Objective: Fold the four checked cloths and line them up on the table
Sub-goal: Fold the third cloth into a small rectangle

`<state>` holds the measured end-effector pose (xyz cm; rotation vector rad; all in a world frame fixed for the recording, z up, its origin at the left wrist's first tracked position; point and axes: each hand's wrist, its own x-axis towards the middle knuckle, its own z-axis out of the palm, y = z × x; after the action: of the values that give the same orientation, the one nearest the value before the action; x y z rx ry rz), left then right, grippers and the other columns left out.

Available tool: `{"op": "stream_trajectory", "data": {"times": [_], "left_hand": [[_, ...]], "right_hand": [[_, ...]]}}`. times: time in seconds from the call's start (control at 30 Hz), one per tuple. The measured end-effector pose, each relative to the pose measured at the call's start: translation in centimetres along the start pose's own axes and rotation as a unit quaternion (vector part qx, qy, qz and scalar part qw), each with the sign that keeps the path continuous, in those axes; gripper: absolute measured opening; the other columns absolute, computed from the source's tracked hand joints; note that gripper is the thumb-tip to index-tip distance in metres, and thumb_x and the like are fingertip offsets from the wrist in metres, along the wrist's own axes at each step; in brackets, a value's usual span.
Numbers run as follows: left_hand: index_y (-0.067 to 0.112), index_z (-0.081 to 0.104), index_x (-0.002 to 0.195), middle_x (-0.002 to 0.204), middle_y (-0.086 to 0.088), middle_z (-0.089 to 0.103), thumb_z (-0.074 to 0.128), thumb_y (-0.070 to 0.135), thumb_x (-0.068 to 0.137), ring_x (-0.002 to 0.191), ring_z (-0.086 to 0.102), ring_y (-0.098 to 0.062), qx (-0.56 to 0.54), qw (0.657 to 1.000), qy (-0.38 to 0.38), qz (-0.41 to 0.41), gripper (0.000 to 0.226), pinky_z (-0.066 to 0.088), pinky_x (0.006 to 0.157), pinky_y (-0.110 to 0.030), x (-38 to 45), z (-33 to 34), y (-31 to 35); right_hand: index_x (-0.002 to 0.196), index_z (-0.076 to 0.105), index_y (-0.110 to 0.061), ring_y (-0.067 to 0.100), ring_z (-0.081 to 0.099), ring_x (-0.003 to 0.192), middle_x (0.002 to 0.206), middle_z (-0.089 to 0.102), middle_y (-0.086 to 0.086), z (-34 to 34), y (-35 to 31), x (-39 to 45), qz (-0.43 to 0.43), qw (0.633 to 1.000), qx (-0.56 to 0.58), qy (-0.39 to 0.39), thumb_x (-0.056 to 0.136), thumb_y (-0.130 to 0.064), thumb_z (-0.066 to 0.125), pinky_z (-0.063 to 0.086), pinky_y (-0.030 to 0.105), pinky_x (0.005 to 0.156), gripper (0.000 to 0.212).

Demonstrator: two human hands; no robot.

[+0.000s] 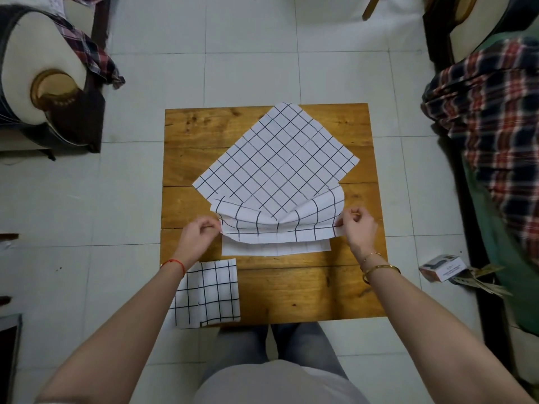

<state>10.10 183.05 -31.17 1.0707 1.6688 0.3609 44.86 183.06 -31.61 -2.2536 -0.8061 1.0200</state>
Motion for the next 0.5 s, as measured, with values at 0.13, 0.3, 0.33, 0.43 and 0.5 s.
{"op": "stream_trajectory", "data": {"times": [0.13, 0.3, 0.33, 0.43, 0.5], "left_hand": [[0.013, 0.06, 0.096, 0.107, -0.017, 0.068, 0.036, 0.059, 0.083, 0.093, 0.065, -0.029, -0.12, 0.981, 0.067, -0.135, 0.053, 0.051, 0.093, -0.052, 1.0, 0.1, 0.5], [0.023, 0.079, 0.088, 0.104, 0.001, 0.068, 0.012, 0.088, 0.076, 0.103, 0.054, -0.018, -0.103, 0.979, 0.004, -0.177, 0.094, 0.034, 0.1, -0.044, 3.0, -0.2, 2.9], [0.022, 0.078, 0.09, 0.104, 0.003, 0.067, 0.02, 0.083, 0.082, 0.101, 0.053, -0.016, -0.093, 0.978, -0.031, -0.186, 0.085, 0.032, 0.101, -0.043, 3.0, -0.2, 3.4], [0.017, 0.071, 0.098, 0.111, 0.002, 0.069, 0.059, 0.054, 0.087, 0.104, 0.06, -0.02, -0.082, 0.973, -0.065, -0.206, 0.041, 0.043, 0.101, -0.039, 3.3, -0.1, 4.4], [0.01, 0.069, 0.108, 0.116, -0.007, 0.068, 0.072, 0.029, 0.084, 0.1, 0.064, -0.019, -0.121, 0.971, -0.056, -0.196, 0.031, 0.052, 0.089, -0.032, 3.7, 0.2, 4.1]], "right_hand": [[0.087, 0.062, -0.013, 0.026, 0.068, 0.081, 0.073, 0.071, 0.01, -0.1, 0.3, 0.2, 0.022, 1.0, -0.002, -0.011, 0.085, -0.02, 0.054, 0.052, 0.033, 0.073, 0.011], [0.07, 0.066, -0.017, 0.028, 0.064, 0.08, 0.074, 0.071, 0.009, -0.4, 0.0, 0.1, 0.054, 0.998, -0.001, -0.024, 0.09, -0.028, 0.047, 0.052, 0.036, 0.072, 0.03], [0.065, 0.066, -0.017, 0.029, 0.066, 0.081, 0.071, 0.071, 0.009, -0.5, 0.0, 0.2, 0.063, 0.998, 0.003, -0.033, 0.09, -0.03, 0.046, 0.053, 0.039, 0.075, 0.034], [0.059, 0.065, -0.012, 0.034, 0.068, 0.083, 0.064, 0.07, 0.009, -0.6, -0.3, 0.3, 0.093, 0.993, 0.024, -0.062, 0.09, -0.043, 0.041, 0.054, 0.046, 0.087, 0.051], [0.066, 0.062, -0.007, 0.032, 0.063, 0.081, 0.07, 0.067, 0.011, -0.8, -1.0, 0.3, 0.108, 0.991, 0.026, -0.068, 0.095, -0.053, 0.039, 0.051, 0.038, 0.085, 0.059]]}}
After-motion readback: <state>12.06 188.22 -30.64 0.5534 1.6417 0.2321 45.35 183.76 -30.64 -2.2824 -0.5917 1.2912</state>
